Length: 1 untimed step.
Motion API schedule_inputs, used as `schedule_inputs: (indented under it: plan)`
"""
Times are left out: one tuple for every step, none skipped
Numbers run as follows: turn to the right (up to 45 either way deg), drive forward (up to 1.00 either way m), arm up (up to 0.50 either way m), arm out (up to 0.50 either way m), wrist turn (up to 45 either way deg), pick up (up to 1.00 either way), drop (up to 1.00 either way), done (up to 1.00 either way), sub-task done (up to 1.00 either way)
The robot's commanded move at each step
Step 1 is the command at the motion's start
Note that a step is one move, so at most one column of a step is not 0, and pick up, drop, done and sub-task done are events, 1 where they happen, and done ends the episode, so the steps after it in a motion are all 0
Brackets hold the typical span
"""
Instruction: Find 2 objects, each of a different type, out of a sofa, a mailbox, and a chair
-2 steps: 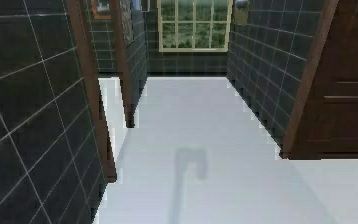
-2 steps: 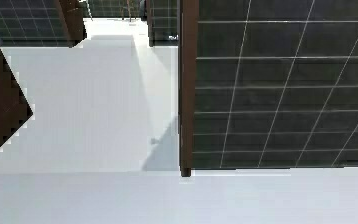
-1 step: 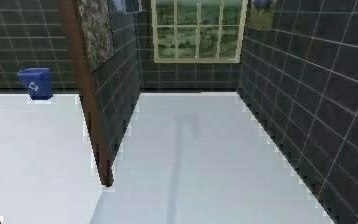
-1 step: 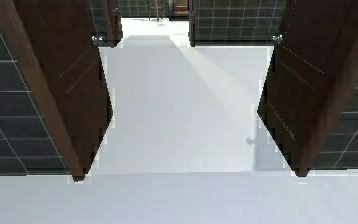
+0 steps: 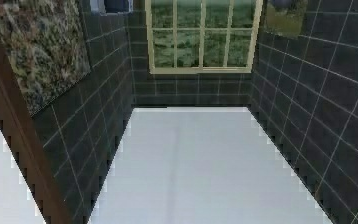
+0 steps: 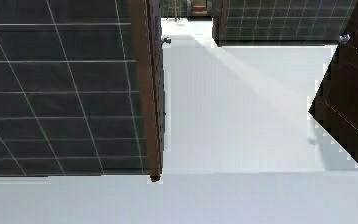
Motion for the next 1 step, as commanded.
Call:
schedule_inputs:
  plan:
    - [-39.0,0.0,0.0,0.0,0.0,0.0,0.0,0.0,0.0]
